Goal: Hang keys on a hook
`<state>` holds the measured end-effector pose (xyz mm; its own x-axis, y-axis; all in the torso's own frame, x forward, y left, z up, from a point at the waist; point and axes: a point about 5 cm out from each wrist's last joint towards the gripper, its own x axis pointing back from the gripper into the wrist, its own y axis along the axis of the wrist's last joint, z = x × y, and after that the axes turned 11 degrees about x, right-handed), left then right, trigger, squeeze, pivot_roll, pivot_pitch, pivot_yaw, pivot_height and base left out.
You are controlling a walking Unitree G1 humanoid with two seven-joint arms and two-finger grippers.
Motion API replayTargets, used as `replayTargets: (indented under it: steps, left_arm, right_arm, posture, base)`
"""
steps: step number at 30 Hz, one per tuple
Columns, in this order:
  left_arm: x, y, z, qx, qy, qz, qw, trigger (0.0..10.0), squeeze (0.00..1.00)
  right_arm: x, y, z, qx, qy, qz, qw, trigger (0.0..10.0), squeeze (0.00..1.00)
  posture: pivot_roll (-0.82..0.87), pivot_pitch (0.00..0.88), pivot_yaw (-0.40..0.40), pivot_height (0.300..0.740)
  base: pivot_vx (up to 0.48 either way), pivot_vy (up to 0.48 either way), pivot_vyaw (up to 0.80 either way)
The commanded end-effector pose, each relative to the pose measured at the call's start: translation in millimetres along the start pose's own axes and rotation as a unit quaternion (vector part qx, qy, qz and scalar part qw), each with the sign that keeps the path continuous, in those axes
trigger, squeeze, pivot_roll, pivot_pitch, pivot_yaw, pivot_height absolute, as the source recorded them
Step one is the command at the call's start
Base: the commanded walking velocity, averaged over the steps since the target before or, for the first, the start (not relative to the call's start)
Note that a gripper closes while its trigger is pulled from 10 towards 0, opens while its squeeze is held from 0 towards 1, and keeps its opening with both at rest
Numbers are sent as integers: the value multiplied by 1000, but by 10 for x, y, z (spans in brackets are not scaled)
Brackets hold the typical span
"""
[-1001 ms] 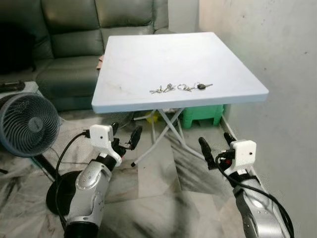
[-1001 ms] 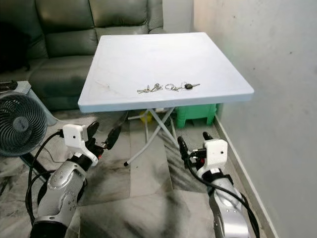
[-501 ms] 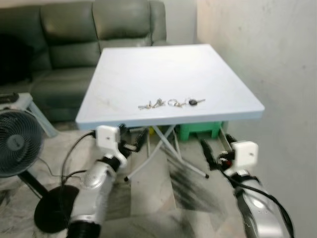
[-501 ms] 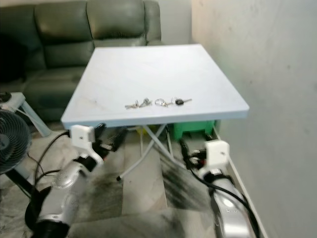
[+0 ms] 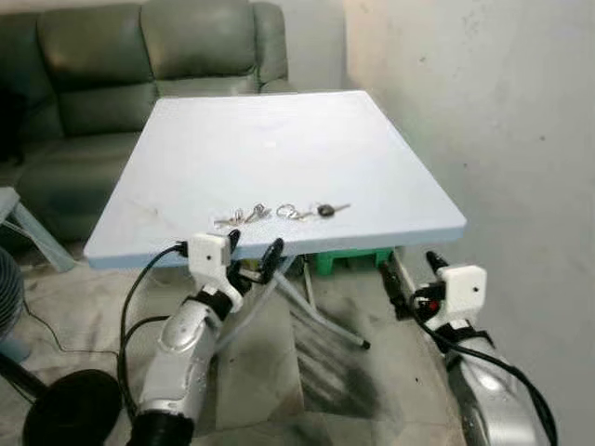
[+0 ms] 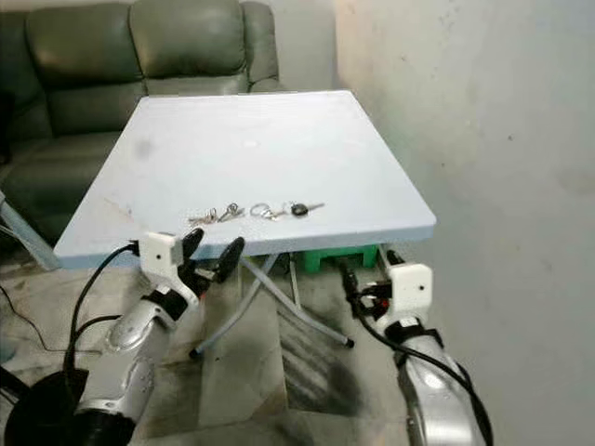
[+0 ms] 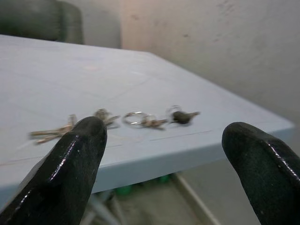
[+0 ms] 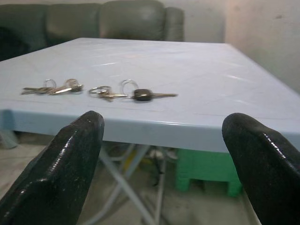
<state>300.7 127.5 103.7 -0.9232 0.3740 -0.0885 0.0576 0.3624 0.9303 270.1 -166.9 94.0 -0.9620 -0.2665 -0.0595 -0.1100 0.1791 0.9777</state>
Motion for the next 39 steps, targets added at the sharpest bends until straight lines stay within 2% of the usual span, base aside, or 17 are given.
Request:
replayTargets:
  steps: [1,10,22,32,35,39]
  left_arm:
    - [-2,-13,-9,-6,-1,1,1000,10000,0]
    - [-17,-25,1,-4,5,5,1000,10000,0]
    - [-39,-29,1,-7,7,8,1000,10000,0]
    - [-54,-34,3,-10,13,7,1000,10000,0]
    - [-64,-53,13,-26,24,14,999,10000,0]
    - [-72,-59,14,-27,31,12,999,10000,0]
  right_arm:
    - [-4,22,-20,2,-2,-4,1000,10000,0]
    - [-1,9,-24,7,-3,1,1000,10000,0]
    - [-1,13,-27,8,-5,2,1000,10000,0]
    - [-6,15,-40,9,-6,2,1000,10000,0]
    - [-9,18,-42,10,-6,3,1000,10000,0]
    - [-8,21,-46,11,-6,3,1000,10000,0]
  posture:
    - [-95,0,36,740]
    - [-93,0,33,740]
    - [-94,0,32,740]
    - [-96,0,32,740]
    - [-97,0,29,740]
    - [-97,0,28,740]
  base:
    - [0,0,0]
    - [0,0,0]
    - [0,388,0]
    - [-179,384,0]
    - [0,0,0]
    - [0,0,0]
